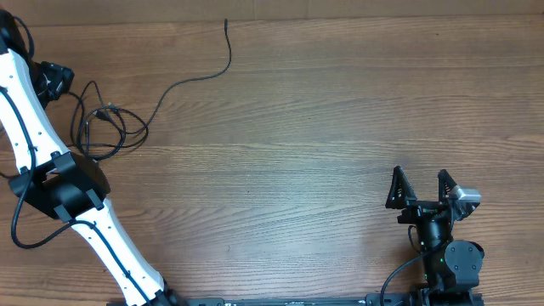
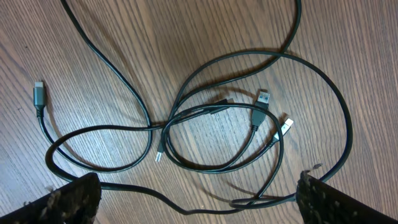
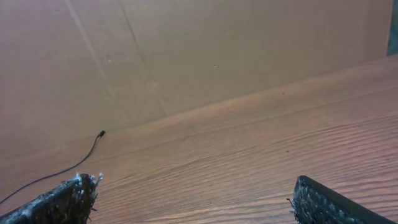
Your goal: Untangle cables
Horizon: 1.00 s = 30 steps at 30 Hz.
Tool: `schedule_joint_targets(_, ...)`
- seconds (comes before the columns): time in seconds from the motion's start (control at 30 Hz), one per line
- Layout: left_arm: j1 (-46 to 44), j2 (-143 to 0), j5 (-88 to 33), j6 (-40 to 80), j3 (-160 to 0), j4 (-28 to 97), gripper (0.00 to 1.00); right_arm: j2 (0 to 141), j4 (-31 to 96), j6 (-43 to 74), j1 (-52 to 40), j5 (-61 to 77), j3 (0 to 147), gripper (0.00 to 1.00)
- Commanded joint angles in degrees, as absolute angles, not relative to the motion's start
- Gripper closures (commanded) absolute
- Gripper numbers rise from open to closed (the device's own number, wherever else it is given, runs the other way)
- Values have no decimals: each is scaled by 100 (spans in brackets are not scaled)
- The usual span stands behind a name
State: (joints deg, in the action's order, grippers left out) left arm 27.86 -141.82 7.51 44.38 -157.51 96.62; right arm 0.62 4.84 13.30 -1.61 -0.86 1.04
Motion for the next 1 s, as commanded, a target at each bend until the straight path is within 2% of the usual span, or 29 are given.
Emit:
schedule_joint_targets(0.0, 2762, -14197, 746, 4372, -15751, 9664, 0, 16, 467, 1352, -187, -126, 45, 0)
schedule_joint_targets(0.63, 2773, -14232, 764, 4372, -15889, 9664, 0, 16, 467, 1352, -187, -126, 45, 0)
schedule_joint_targets(0.97, 3002, -13948, 764, 4368, -18000, 9537, 0, 16, 467, 1352, -187, -128, 45, 0)
